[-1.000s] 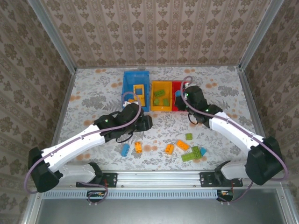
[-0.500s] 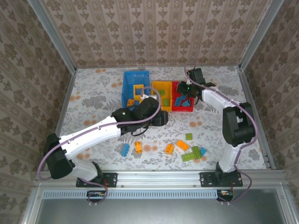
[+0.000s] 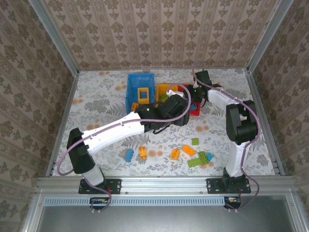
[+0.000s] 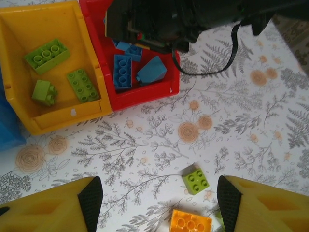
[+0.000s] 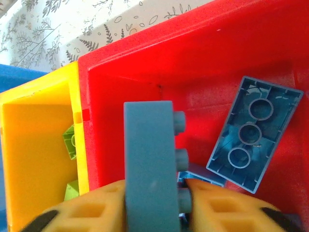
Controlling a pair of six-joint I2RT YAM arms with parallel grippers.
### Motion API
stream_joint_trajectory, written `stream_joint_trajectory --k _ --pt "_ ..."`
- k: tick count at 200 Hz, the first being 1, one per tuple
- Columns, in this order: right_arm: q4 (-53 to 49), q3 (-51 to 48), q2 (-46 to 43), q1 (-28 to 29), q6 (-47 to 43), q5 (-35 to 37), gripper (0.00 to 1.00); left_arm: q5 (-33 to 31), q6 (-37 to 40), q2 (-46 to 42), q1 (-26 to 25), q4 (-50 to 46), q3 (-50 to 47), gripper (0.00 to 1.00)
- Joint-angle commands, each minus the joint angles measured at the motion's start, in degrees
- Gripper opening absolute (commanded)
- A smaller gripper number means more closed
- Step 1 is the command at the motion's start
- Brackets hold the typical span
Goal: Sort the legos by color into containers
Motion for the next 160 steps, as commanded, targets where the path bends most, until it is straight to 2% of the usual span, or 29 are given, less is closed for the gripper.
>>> stream_joint_trajectory --k 1,27,52,73,95,126,160 --pt "-0.5 2.0 -0.2 -0.3 0.5 -1.9 0.45 -2.1 1.4 -0.3 -0.4 -2.6 0.5 0.67" --pt "-0.3 1.9 -3.0 -0.4 -0.4 -2.0 0.52 -2.6 -0.3 -2.4 -0.6 -3.0 -2.1 0.67" --pt "-1.0 1.5 -7.0 -0.2 -1.6 -1.6 0.52 -3.2 -3.7 -5.4 -0.7 -4.9 -5.9 0.67" --pt "-1.0 -1.4 -13.5 0.5 -3.2 -0.4 0.53 -3.5 -8.9 -8.7 -0.6 -8.1 -10.4 0.67" --pt "0.3 -8.8 -22.9 2.8 -5.2 1.8 0.53 -2.7 -16.1 -13.0 -0.6 -11.9 -17.3 0.68" --pt "3.8 -23.7 -38.1 10.0 -7.2 5.4 0.57 1.7 -25.8 -16.5 -0.4 -14.7 -27.0 0.7" --pt "3.2 -36.1 -50.2 23.0 -6.8 11.8 0.63 5.9 -31.5 -14.9 -0.5 -13.1 -33.3 0.72"
